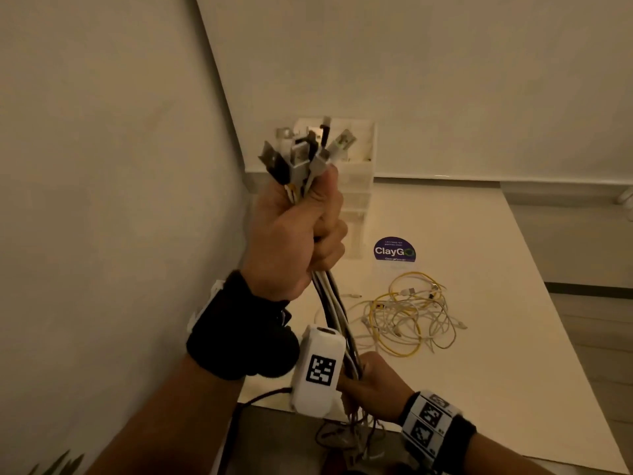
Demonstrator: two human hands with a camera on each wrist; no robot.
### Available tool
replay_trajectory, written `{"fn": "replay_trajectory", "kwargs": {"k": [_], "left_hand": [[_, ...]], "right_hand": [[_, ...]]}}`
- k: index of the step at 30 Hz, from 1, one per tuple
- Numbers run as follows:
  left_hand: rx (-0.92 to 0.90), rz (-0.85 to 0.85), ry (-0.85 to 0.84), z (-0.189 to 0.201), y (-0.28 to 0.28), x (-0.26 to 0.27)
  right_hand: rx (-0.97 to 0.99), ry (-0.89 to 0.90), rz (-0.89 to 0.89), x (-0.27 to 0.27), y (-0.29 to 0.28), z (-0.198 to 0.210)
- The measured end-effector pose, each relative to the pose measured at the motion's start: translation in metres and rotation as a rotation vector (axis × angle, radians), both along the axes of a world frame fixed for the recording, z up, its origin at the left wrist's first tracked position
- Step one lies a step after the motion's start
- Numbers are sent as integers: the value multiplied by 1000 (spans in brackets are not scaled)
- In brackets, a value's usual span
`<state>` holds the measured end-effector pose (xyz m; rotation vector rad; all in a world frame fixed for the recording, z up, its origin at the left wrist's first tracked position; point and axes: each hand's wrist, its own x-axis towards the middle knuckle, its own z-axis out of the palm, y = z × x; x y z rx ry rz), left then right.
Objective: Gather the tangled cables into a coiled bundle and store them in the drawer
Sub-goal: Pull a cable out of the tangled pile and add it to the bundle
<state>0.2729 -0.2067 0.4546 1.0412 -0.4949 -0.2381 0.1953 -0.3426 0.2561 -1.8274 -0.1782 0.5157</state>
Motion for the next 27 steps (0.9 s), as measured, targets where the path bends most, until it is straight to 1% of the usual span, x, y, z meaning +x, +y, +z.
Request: {"fn": "replay_trajectory", "kwargs": {"k": [3,6,10,16,19,20,21,24,25,27], "left_hand": [[23,36,-27,3,1,1],[16,82,-27,0,2,2],[20,169,19,-10,2,2],[-10,170,83,-9,17,6],[11,168,124,-18,21,7],[28,169,119,-21,21,8],[51,170,109,-24,21,8],[85,150,108,-30,25,12],[85,144,114,-31,27,13],[81,143,132,-37,32,17]], "right_hand": [[2,104,-4,-6,-5,-26],[-43,154,35,-11,-7,-47],[-100,238,7,-9,-10,-69],[-206,286,69,-20,-10,-114],[-283,279,37,-22,-6,-121],[-309,271,46,-21,-5,-117],[-343,258,78,-19,-5,-114],[-410,176,282,-11,-14,-92],[-411,159,369,-6,-19,-83],[-520,138,571,15,-32,-70]]}}
